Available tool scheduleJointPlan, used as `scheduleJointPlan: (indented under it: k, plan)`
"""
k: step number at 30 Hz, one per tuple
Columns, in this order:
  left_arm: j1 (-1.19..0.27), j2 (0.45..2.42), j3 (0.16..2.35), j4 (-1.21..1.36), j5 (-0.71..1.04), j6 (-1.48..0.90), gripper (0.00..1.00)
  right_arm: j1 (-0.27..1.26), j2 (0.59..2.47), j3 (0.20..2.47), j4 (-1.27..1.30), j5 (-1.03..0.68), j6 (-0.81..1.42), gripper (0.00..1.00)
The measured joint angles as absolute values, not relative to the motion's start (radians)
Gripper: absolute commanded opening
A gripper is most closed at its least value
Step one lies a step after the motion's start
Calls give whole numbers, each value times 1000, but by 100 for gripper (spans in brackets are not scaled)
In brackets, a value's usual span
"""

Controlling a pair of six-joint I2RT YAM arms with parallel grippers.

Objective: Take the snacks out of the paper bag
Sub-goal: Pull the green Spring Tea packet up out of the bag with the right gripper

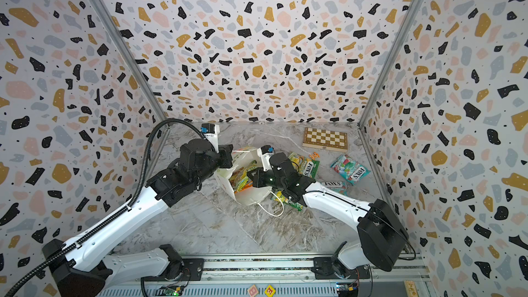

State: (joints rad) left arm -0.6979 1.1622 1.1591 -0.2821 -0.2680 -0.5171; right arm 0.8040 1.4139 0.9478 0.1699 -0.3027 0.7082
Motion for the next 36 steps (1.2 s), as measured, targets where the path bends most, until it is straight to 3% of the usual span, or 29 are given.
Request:
scheduleJointPlan:
  k: [19,36]
  plan:
    - [-660,1251,1268,-329,-345,-510,0,740,1285,1174,7,-374,582,0]
    - [-526,1257,1278,-323,-234,-476,0,573,1228,1378,-109,-322,533,0]
